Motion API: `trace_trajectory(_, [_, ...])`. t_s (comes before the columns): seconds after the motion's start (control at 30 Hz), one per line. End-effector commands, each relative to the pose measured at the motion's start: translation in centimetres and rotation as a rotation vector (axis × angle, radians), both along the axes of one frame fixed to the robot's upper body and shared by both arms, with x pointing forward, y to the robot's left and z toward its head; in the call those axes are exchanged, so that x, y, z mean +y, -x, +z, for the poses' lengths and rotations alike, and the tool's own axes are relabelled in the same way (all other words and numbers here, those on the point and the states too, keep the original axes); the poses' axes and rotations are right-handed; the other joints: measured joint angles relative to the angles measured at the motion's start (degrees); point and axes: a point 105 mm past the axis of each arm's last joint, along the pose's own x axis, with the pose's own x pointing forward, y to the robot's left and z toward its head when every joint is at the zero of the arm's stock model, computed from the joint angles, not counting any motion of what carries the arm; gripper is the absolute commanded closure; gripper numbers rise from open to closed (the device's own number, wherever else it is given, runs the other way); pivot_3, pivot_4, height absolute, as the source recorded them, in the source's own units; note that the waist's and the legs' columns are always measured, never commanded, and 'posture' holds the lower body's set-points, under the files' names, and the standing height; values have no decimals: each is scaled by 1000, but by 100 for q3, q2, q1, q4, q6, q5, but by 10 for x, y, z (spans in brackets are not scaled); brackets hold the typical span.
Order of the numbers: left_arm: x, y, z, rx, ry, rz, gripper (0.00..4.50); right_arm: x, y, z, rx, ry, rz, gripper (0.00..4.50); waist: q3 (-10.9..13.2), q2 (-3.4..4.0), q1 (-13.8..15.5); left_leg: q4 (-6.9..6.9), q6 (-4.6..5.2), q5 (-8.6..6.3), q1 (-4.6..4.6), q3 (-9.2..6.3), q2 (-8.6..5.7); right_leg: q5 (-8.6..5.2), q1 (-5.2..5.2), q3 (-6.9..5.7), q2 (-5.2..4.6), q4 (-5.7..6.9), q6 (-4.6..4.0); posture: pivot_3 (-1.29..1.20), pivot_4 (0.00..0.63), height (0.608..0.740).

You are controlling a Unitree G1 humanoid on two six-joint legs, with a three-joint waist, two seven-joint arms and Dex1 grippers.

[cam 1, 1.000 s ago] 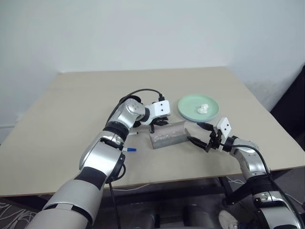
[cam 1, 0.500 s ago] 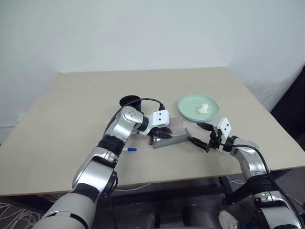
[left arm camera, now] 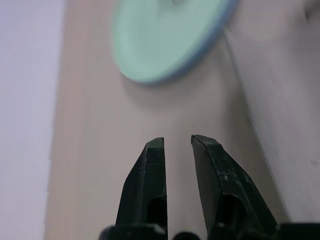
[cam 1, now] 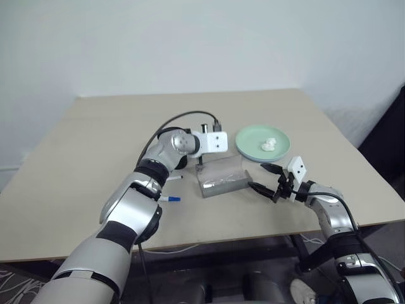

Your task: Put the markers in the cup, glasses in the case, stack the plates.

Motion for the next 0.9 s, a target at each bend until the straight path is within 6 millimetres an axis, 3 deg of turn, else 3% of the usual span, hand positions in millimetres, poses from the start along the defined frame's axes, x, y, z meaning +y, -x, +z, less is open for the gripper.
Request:
trace_trajectory(0.03, [-4,0,0,-5,-59,-39,3599,0,-3,15,-58,-13,-6,0,0,0,7,0,0,0,-2,0,0,0,-2,0,0,-1,0,0,0,728])
trace_trajectory(0.13, [-3,4,-6,47,-53,-43,3599,-2,-2,14,-59,-13,-13,0,-1,-1,9,0,1,0,-4,0,-1,0,-1,0,-2,-2,0,0,0,728])
trace_trajectory(0.27, [-13,10,0,206,127,-19,3599,-4,-1,13,-57,-13,-19,0,-1,-1,13,1,1,0,-4,1,-1,-1,-1,-1,-3,-3,0,0,0,728])
trace_trajectory(0.5, [-19,25,10,375,267,-82,3599,-1,-1,12,-53,-15,-13,0,-1,-2,5,2,2,0,-8,0,-1,-1,-3,-3,-3,-3,0,0,0,728])
trace_trajectory(0.9, [-11,58,-18,521,204,-154,3599,3,-4,13,-53,-15,3,0,-1,-1,-20,3,1,0,0,2,6,-1,-1,-2,2,1,0,0,0,728])
